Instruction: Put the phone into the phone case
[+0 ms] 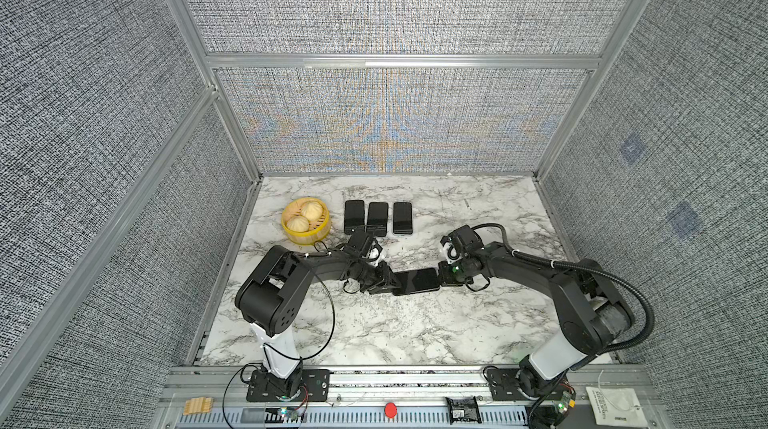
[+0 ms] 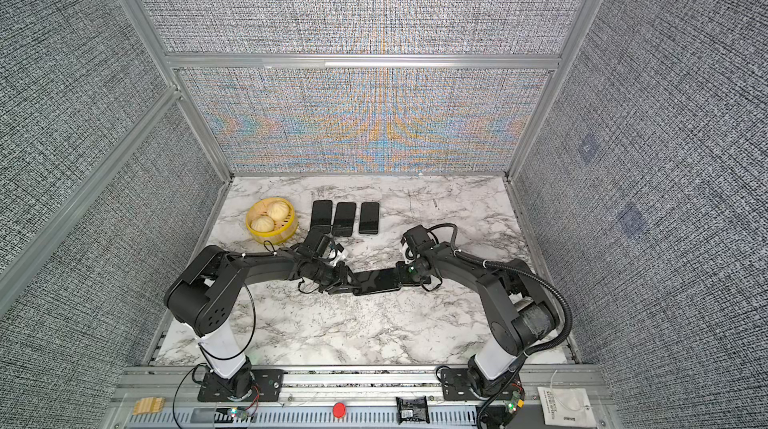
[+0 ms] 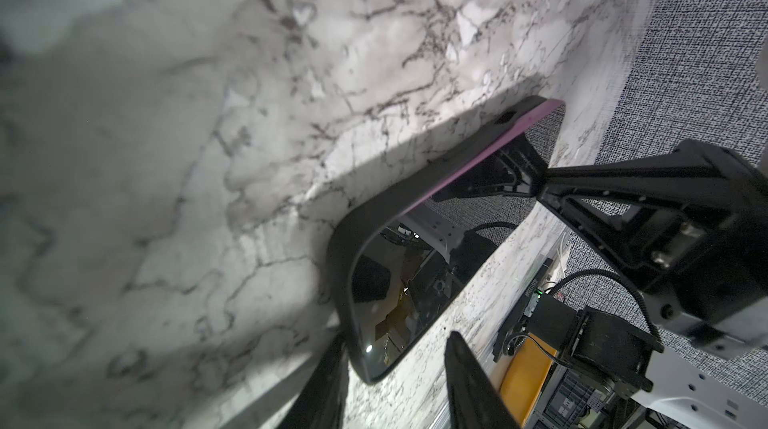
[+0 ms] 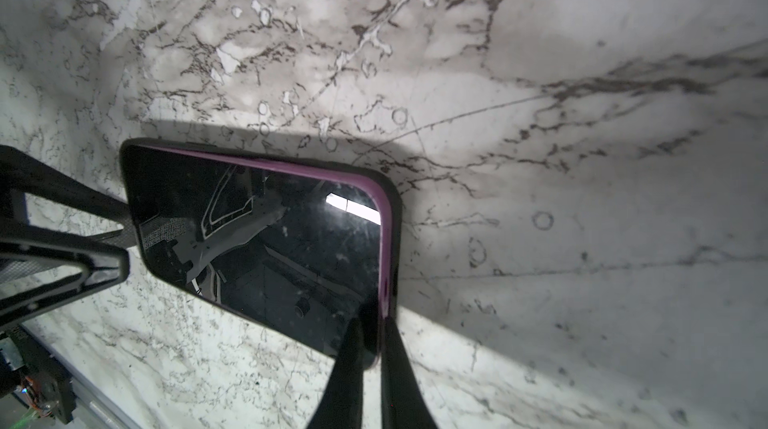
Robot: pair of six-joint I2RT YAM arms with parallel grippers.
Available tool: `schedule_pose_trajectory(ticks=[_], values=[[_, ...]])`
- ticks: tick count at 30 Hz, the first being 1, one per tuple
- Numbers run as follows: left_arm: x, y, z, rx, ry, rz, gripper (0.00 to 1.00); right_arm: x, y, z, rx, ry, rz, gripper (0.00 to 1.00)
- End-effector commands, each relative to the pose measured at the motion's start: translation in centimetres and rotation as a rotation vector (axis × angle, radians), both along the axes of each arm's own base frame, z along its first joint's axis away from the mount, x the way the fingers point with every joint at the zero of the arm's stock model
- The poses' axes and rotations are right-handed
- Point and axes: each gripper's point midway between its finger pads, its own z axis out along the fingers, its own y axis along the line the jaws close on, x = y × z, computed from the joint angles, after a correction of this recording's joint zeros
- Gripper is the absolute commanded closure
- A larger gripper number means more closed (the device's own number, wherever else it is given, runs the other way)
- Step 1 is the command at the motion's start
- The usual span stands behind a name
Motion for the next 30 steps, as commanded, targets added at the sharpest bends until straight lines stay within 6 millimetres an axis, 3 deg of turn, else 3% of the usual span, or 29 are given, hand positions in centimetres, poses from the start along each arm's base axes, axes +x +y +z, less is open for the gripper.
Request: schedule_pose_trajectory(ticks=[1,15,18,24,30], values=[[0.0,0.2,-0.7,0.026,-0.002,0.007,0.59,-1.3,0.9,-1.2,0.037,0.060,0.023,0.91],[0.1,0.1,-0.7,0.023,-0.002,0.007,0.59,-2.2,1.0,-2.9,0.035,0.104,0.026,0.93],[0.0,0.2,-0.7,0.027,-0.004,0.009,0.60,-2.0,1.0,-2.0,0.034,0.088,0.032,0.93],[0.0,1.0,-0.7,0.061,-0.012,0.020,0.60,-0.3,0.3,2.5,0.001,-0.031,0.055,0.86],[0.5,1.9,-0.2,0.096,-0.032,0.041,0.57,1.7,0.0,3.0,-0.034,-0.081,0.080,0.71]])
